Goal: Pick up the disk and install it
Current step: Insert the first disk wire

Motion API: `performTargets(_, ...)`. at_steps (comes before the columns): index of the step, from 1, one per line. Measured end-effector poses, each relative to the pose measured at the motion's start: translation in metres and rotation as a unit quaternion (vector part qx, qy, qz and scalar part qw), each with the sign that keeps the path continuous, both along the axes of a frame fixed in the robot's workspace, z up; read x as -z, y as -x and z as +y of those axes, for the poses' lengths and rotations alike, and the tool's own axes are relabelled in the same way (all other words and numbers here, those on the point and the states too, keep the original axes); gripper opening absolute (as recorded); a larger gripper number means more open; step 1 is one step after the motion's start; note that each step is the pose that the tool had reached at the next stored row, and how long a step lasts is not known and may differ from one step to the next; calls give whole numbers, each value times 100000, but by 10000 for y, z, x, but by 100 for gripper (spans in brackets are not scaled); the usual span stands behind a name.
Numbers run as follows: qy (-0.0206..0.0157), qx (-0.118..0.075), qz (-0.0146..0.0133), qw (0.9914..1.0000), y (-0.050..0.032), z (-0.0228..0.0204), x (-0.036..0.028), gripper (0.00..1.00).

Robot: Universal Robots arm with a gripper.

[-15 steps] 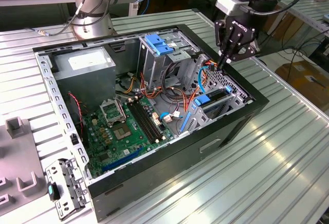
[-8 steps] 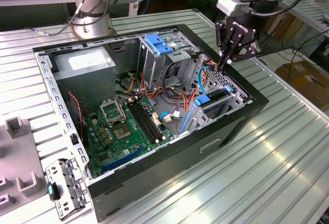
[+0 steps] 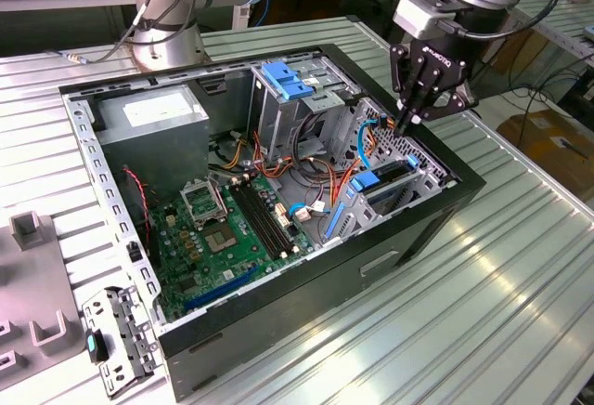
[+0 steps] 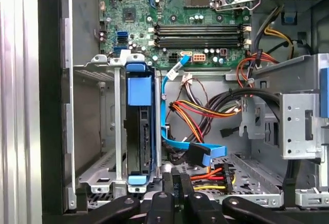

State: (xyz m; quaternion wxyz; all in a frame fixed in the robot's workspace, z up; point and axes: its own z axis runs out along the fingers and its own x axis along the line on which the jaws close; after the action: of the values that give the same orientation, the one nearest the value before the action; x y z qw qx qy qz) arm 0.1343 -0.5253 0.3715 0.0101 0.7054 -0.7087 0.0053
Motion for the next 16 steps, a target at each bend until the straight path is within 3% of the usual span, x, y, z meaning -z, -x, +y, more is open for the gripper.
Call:
performTargets(3,6,-2218,2,99975,31,-7,15,17)
performTargets(6,-6,-2229,-1,99975,86,-27,22,17)
performTargets(8,2,-2233,-1,99975,95,-67,25,17)
performTargets(16,6,-2230,-2,99975,97,-70,25,17)
